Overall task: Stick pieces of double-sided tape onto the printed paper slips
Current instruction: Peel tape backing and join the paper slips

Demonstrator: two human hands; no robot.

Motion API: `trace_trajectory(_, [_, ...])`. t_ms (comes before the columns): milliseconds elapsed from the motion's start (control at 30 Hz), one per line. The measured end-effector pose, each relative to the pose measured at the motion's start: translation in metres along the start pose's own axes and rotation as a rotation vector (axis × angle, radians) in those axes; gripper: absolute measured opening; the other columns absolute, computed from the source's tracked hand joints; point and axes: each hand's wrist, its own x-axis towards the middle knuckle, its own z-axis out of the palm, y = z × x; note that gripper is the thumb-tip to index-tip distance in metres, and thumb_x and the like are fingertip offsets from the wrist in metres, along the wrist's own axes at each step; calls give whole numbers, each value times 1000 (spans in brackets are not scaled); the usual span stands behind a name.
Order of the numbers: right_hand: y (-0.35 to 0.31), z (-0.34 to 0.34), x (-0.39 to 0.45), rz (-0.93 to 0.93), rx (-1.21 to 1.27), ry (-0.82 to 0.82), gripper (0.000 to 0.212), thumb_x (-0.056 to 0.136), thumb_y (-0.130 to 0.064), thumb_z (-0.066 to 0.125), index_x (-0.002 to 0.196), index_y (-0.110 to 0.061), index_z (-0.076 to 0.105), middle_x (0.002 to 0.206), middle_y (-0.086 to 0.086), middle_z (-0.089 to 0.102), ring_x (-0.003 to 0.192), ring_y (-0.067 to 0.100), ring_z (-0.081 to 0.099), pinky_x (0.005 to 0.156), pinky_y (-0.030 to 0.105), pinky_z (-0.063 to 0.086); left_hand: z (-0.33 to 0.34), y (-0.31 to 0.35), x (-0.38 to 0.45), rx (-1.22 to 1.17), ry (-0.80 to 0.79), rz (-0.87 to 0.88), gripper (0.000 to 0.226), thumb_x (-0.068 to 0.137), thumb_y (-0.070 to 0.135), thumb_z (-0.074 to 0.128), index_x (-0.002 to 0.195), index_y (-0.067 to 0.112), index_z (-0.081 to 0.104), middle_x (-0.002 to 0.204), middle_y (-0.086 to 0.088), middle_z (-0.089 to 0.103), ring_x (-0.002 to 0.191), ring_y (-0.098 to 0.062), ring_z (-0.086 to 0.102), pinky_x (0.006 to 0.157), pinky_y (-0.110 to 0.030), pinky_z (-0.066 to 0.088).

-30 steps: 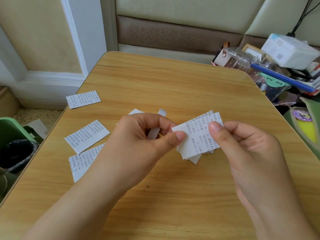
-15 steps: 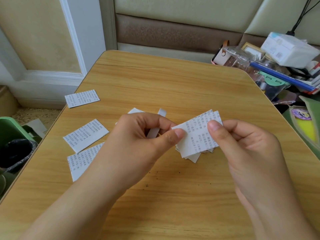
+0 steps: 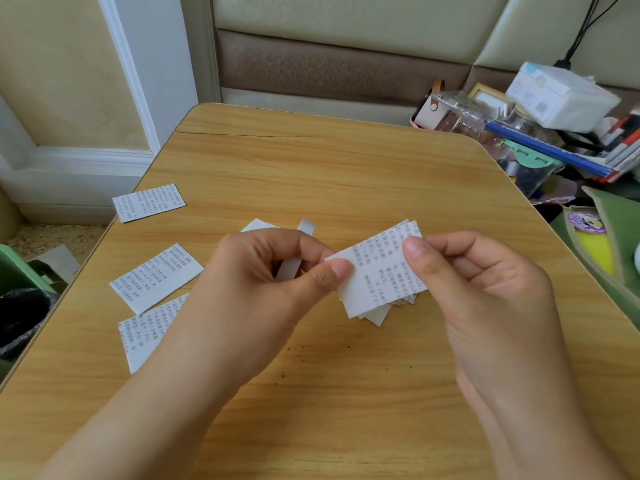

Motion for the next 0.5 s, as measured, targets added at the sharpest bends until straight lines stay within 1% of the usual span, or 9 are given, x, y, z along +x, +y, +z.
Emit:
trace_trajectory(100, [0, 1, -1, 9, 0, 39, 8, 63, -33, 76, 67, -28, 71, 64, -3, 70, 60, 6, 64, 56, 13, 47, 1, 0, 0, 5, 5, 4, 18, 66, 42, 69, 67, 24, 70, 44, 10, 38, 42, -8, 28, 40, -15, 24])
trace_trajectory(167, [0, 1, -1, 13, -1, 52, 7, 63, -32, 73, 66, -27, 71, 63, -4, 70, 59, 5, 64, 55, 13, 47, 1, 1, -1, 5, 11, 7, 17, 65, 42, 69, 67, 25, 70, 44, 10, 37, 42, -7, 27, 39, -14, 22])
trace_trajectory(300, [0, 2, -2, 18, -17, 78, 9, 62, -34, 74, 67, -26, 71, 64, -3, 71, 61, 6, 65, 55, 14, 47, 2, 0, -1, 8, 20, 9, 18, 62, 44, 69, 67, 27, 71, 46, 5, 37, 43, -9, 27, 39, -14, 22])
trace_trajectory(400, [1, 3, -1, 19, -12, 84, 6, 68, -26, 76, 66, -26, 71, 65, -3, 71, 61, 7, 66, 55, 14, 47, 3, 1, -1, 10, 23, 11, 20, 59, 47, 68, 67, 29, 71, 48, 2, 37, 45, -11, 27, 40, -15, 22])
trace_trajectory(500, [1, 3, -1, 13, -14, 86, 12, 72, -19, 77, 66, -26, 70, 65, -2, 71, 61, 8, 66, 55, 15, 48, 2, 1, -2, 11, 17, 12, 19, 59, 47, 67, 66, 30, 71, 48, 2, 38, 44, -10, 27, 39, -14, 22])
